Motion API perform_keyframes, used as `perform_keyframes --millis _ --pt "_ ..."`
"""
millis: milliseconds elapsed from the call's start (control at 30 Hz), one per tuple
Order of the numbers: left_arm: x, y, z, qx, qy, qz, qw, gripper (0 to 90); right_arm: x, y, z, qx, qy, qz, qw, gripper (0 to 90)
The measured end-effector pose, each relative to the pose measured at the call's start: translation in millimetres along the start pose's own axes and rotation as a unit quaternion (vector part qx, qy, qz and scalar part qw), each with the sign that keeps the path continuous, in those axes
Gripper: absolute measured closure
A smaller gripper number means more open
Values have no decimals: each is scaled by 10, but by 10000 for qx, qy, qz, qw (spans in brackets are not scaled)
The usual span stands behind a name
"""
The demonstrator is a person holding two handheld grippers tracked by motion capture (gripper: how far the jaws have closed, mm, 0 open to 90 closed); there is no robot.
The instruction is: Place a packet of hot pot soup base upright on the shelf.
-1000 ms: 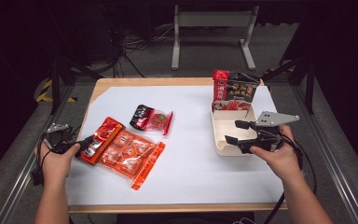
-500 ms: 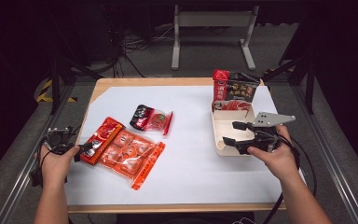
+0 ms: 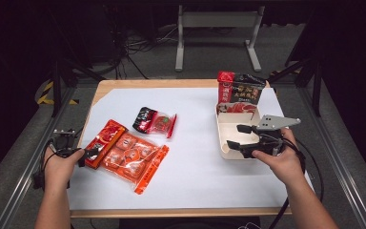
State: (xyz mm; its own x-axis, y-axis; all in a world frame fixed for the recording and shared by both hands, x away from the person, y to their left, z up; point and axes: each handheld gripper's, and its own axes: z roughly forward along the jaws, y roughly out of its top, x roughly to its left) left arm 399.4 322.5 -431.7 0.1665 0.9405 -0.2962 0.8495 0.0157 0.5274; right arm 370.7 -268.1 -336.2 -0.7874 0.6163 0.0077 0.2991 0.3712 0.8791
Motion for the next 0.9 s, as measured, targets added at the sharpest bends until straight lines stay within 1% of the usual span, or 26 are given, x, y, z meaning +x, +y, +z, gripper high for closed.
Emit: perform_keyframes --millis 200,233,333,433,500,533,600,667,733,900 --pt "17 -10 -18 54 10 -51 10000 288 0 -4 9 20 1 -1 10000 298" --pt "24 -10 -22 25 57 -25 10000 301 0 -4 10 21 -1 -3 10000 298" --pt "15 -15 -34 67 -11 -144 9999 329 5 -5 17 35 0 -14 10000 298" --pt "19 -21 -34 190 31 -173 9997 334 9 -8 29 49 4 -16 10000 298" --pt "22 -29 -20 297 177 -143 9993 334 9 -9 34 58 9 -33 10000 298" --pt "15 -33 -14 304 207 -104 9993 345 11 -9 36 60 13 -35 10000 298" --pt "9 -32 -15 300 205 -104 9993 326 14 -7 37 60 12 -44 10000 298" --pt "-8 -35 -19 347 274 -55 9990 324 14 -4 39 60 13 -48 10000 298" --pt "-5 -42 -29 369 214 -94 9990 326 13 -2 42 62 15 -52 10000 298" --pt "20 -65 -63 385 174 -213 9989 358 10 5 62 67 39 -62 10000 298"
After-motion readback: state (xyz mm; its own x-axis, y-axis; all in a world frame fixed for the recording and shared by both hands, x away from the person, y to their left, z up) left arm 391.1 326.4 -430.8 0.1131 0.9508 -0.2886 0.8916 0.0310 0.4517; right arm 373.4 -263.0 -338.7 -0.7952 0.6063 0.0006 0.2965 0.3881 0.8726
